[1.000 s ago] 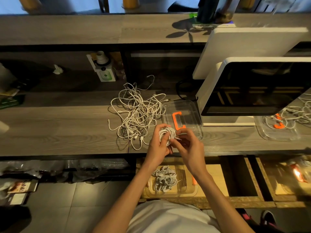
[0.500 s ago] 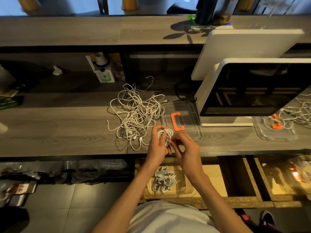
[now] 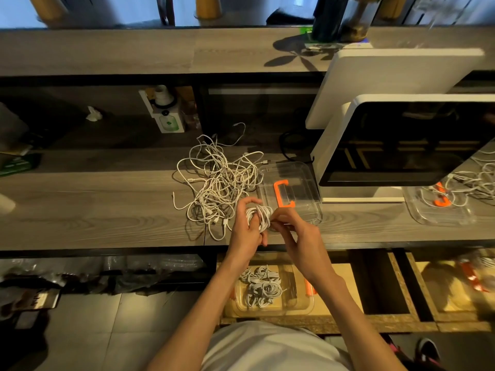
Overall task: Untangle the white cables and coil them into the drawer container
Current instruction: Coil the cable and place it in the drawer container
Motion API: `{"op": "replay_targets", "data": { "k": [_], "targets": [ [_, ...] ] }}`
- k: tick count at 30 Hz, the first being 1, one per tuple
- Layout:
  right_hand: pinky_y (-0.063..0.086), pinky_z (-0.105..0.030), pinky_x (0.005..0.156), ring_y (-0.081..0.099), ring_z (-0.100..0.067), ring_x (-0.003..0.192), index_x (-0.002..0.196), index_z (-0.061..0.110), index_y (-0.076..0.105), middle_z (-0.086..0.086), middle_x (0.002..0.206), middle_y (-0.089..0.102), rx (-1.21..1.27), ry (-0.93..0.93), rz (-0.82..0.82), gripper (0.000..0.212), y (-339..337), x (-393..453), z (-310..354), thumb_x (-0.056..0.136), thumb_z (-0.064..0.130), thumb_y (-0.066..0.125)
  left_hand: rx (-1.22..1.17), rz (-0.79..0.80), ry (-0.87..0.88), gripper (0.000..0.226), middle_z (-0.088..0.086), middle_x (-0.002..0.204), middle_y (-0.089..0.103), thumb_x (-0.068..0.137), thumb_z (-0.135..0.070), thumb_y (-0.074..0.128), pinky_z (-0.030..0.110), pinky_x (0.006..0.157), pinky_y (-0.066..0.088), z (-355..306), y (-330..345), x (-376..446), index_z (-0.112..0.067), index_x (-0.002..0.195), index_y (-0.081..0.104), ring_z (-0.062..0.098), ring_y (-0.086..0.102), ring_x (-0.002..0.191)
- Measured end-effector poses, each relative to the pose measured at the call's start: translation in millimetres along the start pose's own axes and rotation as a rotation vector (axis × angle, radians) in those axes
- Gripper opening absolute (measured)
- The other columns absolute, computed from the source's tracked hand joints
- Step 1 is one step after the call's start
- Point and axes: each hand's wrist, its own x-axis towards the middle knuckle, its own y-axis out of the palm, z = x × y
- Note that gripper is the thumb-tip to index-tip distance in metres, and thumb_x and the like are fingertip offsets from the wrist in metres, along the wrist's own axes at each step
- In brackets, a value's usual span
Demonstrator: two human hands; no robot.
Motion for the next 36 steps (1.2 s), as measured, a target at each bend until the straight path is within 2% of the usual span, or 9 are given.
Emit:
{"op": "replay_targets", "data": {
  "k": [3,7,11,14,18,20,26,32,36],
  "targets": [
    [0.058,-0.028,0.089,0.071,-0.006,0.101,0.113,0.018,0.063,0.013,0.102,0.072,0.025,0.034,0.006,0.020,2,1,0,0.099,0.004,0.067,-0.014,-0.002,0.027,0.035,0.013,0.084,0.060,0.107,-0.002,0.034,0.026,0.044,0.038,2,0,-2,-0.022,0.111,0.062,0.021,0.047,0.051],
    [0.059,-0.030,0.088,0.072,-0.005,0.099,0.109,0.018,0.065,0.013,0.099,0.073,0.048,0.071,-0.002,0.017,6,-4,1,0.098,0.006,0.068,-0.077,-0.042,-0.022,0.031,0.013,0.085,0.059,0.107,0.000,0.035,0.028,0.046,0.039,6,-1,-2,-0.016,0.105,0.061,0.017,0.047,0.049],
    [0.061,-0.028,0.084,0.074,-0.004,0.094,0.104,0.016,0.066,0.013,0.095,0.074,0.080,0.124,-0.009,0.013,5,-7,5,0.097,0.007,0.070,-0.091,-0.066,-0.046,0.030,0.022,0.100,0.062,0.105,0.004,0.038,0.026,0.047,0.041,7,-4,-1,-0.015,0.103,0.061,0.014,0.049,0.050],
    [0.061,-0.027,0.083,0.074,-0.004,0.093,0.102,0.017,0.066,0.013,0.092,0.075,0.069,0.131,-0.001,0.012,3,-9,7,0.096,0.007,0.070,-0.091,-0.080,-0.041,0.034,0.020,0.108,0.064,0.102,0.008,0.040,0.026,0.047,0.042,7,-4,-1,-0.016,0.100,0.063,0.014,0.050,0.052],
    [0.059,-0.021,0.083,0.072,0.000,0.095,0.101,0.017,0.066,0.015,0.093,0.074,0.026,0.108,0.035,0.015,1,-10,12,0.095,0.004,0.071,-0.096,-0.113,-0.060,0.043,0.005,0.109,0.066,0.100,0.011,0.038,0.029,0.052,0.047,8,-3,1,-0.022,0.095,0.065,0.024,0.060,0.071],
    [0.056,-0.017,0.084,0.071,0.002,0.096,0.102,0.016,0.067,0.016,0.095,0.073,0.025,0.088,0.035,0.013,0,-7,15,0.095,0.005,0.070,-0.095,-0.113,-0.068,0.042,0.007,0.112,0.065,0.101,0.010,0.037,0.028,0.054,0.049,8,-2,1,-0.022,0.097,0.064,0.024,0.061,0.077],
    [0.059,-0.024,0.087,0.072,-0.002,0.097,0.109,0.019,0.070,0.017,0.098,0.073,0.090,0.109,0.033,0.011,-3,10,11,0.098,0.019,0.069,-0.039,-0.085,-0.010,0.034,0.012,0.103,0.061,0.103,0.005,0.037,0.027,0.052,0.045,8,0,3,-0.019,0.103,0.061,0.009,0.056,0.061],
    [0.060,-0.031,0.088,0.071,-0.008,0.099,0.106,0.020,0.075,0.015,0.100,0.073,0.153,0.144,-0.027,0.011,4,10,3,0.095,0.018,0.072,0.004,-0.107,0.001,0.033,0.007,0.104,0.062,0.105,-0.001,0.035,0.030,0.050,0.042,10,2,5,-0.023,0.104,0.059,0.014,0.052,0.054],
    [0.060,-0.034,0.085,0.071,-0.012,0.096,0.104,0.018,0.076,0.008,0.098,0.075,0.207,0.202,-0.152,0.012,9,15,-1,0.093,0.014,0.075,0.035,-0.092,0.015,0.031,-0.005,0.088,0.065,0.105,0.000,0.036,0.030,0.049,0.041,11,8,2,-0.024,0.104,0.057,0.015,0.050,0.052]
  ]
}}
